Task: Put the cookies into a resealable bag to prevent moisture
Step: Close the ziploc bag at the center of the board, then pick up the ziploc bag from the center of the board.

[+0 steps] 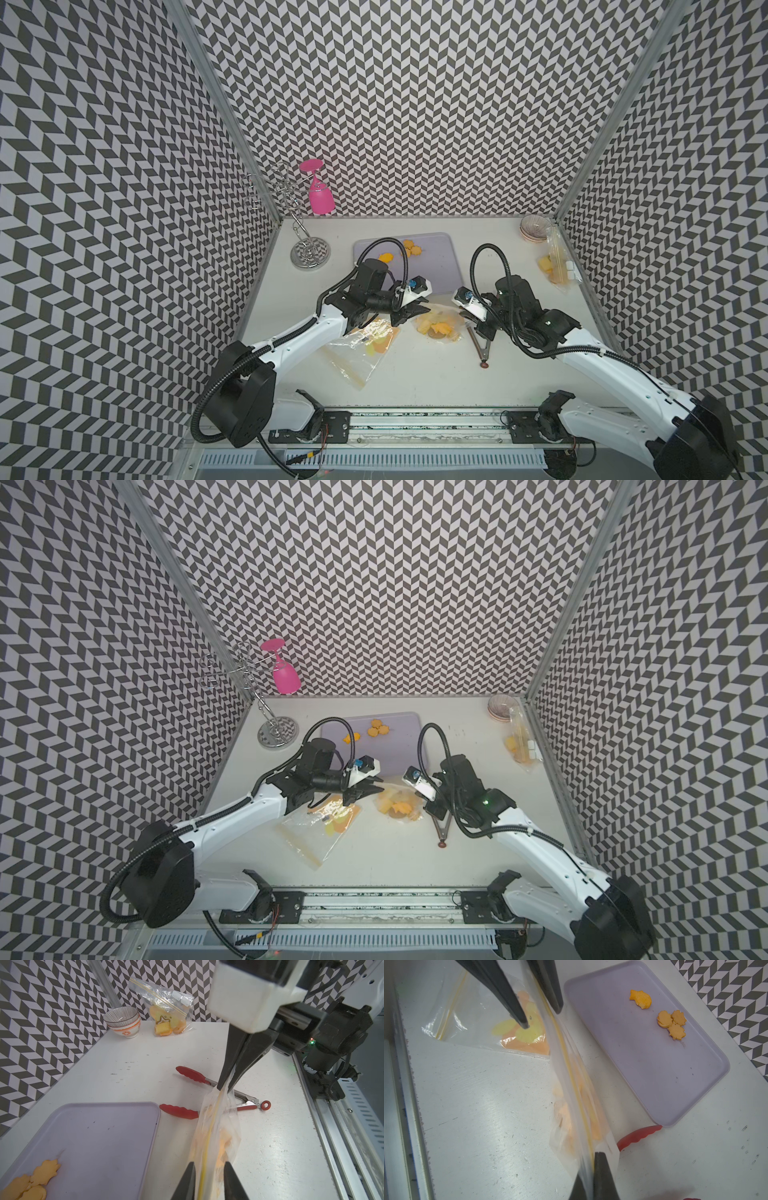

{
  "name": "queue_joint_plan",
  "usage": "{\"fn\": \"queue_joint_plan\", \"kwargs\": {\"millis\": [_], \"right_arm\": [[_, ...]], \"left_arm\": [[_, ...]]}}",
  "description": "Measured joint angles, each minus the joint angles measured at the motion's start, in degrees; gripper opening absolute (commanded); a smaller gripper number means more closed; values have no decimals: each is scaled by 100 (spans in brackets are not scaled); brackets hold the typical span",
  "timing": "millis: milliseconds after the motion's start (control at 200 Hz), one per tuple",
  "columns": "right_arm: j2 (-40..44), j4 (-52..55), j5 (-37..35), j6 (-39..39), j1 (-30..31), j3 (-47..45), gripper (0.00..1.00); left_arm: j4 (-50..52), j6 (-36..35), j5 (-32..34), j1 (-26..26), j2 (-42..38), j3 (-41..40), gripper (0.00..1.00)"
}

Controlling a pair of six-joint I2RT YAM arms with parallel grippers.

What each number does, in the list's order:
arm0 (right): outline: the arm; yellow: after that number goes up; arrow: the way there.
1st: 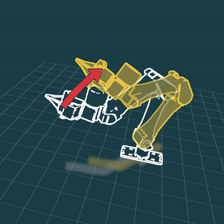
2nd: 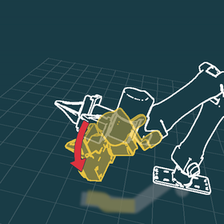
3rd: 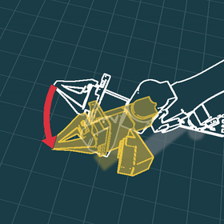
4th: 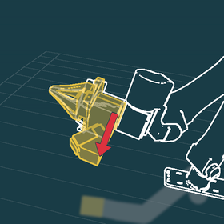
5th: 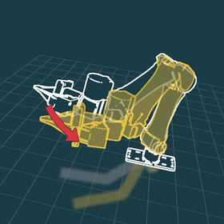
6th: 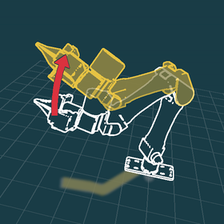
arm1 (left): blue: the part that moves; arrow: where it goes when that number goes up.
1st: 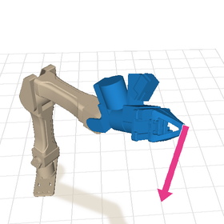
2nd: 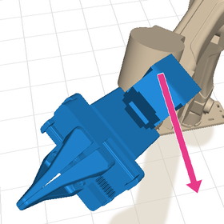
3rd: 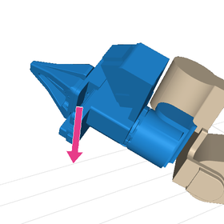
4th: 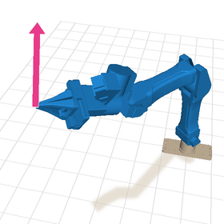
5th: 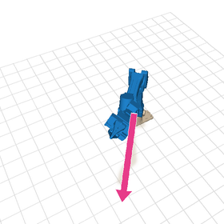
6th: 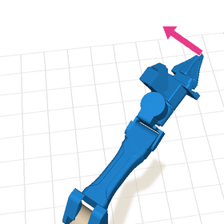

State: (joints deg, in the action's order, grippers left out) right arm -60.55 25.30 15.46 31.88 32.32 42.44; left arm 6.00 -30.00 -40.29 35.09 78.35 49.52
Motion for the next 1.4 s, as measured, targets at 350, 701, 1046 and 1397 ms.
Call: {"fn": "queue_joint_plan", "kwargs": {"millis": [350, 701, 1046, 1397], "right_arm": [[0, -7, 35, -2, 0, -39, 0], [0, -11, 85, -4, 0, -39, 0], [-2, -52, 81, -2, 0, -39, 0], [0, -212, 81, -20, 4, -42, 0]], "left_arm": [[-11, 9, 101, 170, 151, 35, 29], [-127, 153, 181, 256, 153, 109, 4], [-122, 74, 544, 262, 125, 116, 21], [26, 125, 778, 74, -35, 111, 16]]}}
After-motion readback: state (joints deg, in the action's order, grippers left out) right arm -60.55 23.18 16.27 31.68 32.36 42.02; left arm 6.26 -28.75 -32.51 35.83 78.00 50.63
